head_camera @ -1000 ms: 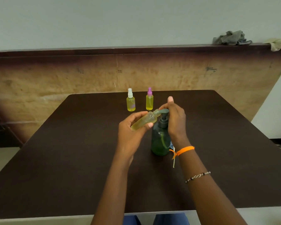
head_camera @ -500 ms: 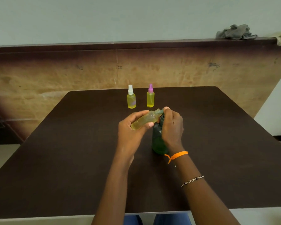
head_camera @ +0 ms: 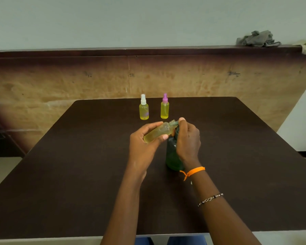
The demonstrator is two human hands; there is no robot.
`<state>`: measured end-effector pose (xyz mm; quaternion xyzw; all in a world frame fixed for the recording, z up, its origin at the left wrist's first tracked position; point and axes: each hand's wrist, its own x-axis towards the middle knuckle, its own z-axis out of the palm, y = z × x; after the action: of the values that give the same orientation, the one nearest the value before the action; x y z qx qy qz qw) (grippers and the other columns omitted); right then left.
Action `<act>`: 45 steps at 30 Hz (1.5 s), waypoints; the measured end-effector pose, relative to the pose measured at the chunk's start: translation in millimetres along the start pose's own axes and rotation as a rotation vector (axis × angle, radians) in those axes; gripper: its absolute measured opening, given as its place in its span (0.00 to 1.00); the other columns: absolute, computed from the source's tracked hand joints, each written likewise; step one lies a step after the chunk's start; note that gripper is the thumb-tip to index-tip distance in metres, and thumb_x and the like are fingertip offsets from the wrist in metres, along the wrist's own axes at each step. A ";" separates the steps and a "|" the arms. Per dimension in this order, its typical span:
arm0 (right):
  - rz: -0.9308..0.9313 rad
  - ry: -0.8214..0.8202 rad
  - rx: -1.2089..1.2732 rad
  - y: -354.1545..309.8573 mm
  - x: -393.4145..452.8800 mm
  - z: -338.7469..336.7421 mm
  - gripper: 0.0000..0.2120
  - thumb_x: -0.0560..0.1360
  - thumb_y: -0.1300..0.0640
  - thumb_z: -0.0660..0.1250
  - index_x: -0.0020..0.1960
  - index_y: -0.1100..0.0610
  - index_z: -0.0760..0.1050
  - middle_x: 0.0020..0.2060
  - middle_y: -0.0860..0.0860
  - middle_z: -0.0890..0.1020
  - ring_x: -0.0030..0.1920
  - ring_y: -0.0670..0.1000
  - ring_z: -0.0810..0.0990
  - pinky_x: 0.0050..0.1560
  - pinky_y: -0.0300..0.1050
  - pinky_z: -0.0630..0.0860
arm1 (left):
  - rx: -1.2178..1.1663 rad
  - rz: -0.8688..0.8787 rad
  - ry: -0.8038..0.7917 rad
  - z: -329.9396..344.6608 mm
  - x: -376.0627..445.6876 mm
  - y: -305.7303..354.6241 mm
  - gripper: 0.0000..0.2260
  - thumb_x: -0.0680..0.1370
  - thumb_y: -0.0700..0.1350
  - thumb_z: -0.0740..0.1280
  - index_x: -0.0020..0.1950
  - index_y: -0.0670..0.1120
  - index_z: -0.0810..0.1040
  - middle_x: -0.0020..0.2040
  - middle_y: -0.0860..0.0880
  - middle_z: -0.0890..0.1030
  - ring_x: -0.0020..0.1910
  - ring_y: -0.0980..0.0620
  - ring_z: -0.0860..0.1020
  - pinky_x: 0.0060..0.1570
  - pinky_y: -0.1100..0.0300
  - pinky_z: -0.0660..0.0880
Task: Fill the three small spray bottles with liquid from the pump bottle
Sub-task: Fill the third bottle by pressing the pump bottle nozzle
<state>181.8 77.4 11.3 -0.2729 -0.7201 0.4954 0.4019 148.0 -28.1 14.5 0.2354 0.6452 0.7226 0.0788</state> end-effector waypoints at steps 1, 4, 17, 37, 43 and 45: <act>0.004 -0.009 -0.008 -1.2 -0.5 -0.4 0.25 0.81 0.50 0.55 0.25 0.52 0.66 0.23 0.45 0.70 0.29 0.45 0.69 0.36 0.44 0.65 | -0.007 0.001 -0.001 0.0 0.4 1.2 0.15 0.70 0.36 0.73 0.53 0.51 0.80 0.48 0.55 0.83 0.49 0.62 0.81 0.45 0.69 0.77; 0.011 -0.039 -0.045 -3.2 -2.0 -0.6 0.25 0.80 0.45 0.52 0.27 0.52 0.68 0.25 0.44 0.72 0.31 0.43 0.71 0.38 0.38 0.65 | -0.022 0.009 0.000 -0.9 1.6 3.7 0.15 0.70 0.35 0.73 0.53 0.50 0.81 0.48 0.55 0.84 0.49 0.62 0.81 0.45 0.69 0.76; 0.025 -0.036 -0.055 -4.9 -2.3 -1.0 0.26 0.80 0.44 0.53 0.28 0.55 0.69 0.25 0.45 0.71 0.30 0.44 0.70 0.36 0.39 0.64 | -0.041 0.008 0.003 0.4 -0.6 1.5 0.15 0.71 0.35 0.72 0.53 0.49 0.81 0.48 0.54 0.84 0.49 0.61 0.81 0.44 0.69 0.76; 0.054 0.001 -0.050 -7.7 -0.5 -1.4 0.24 0.81 0.52 0.54 0.26 0.53 0.65 0.25 0.46 0.71 0.30 0.45 0.69 0.37 0.45 0.63 | -0.045 -0.004 0.001 0.3 -0.6 0.8 0.15 0.70 0.34 0.73 0.54 0.47 0.81 0.49 0.53 0.84 0.49 0.60 0.81 0.45 0.69 0.76; 0.035 0.009 -0.054 -5.7 -0.1 -0.2 0.25 0.81 0.51 0.54 0.26 0.53 0.65 0.24 0.47 0.70 0.29 0.46 0.68 0.34 0.45 0.63 | -0.054 -0.010 0.005 1.2 -1.4 0.8 0.15 0.70 0.34 0.73 0.53 0.49 0.81 0.48 0.54 0.84 0.48 0.62 0.81 0.44 0.70 0.76; 0.022 -0.016 -0.056 -4.0 -0.6 0.6 0.26 0.80 0.44 0.52 0.27 0.54 0.66 0.25 0.46 0.70 0.29 0.45 0.69 0.36 0.43 0.65 | -0.053 -0.006 0.005 0.9 -0.6 2.1 0.15 0.70 0.35 0.73 0.54 0.48 0.81 0.48 0.54 0.84 0.49 0.62 0.81 0.44 0.70 0.76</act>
<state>181.6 75.3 14.7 -0.2880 -0.7340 0.4815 0.3828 149.3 -27.8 16.5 0.2296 0.6269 0.7396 0.0856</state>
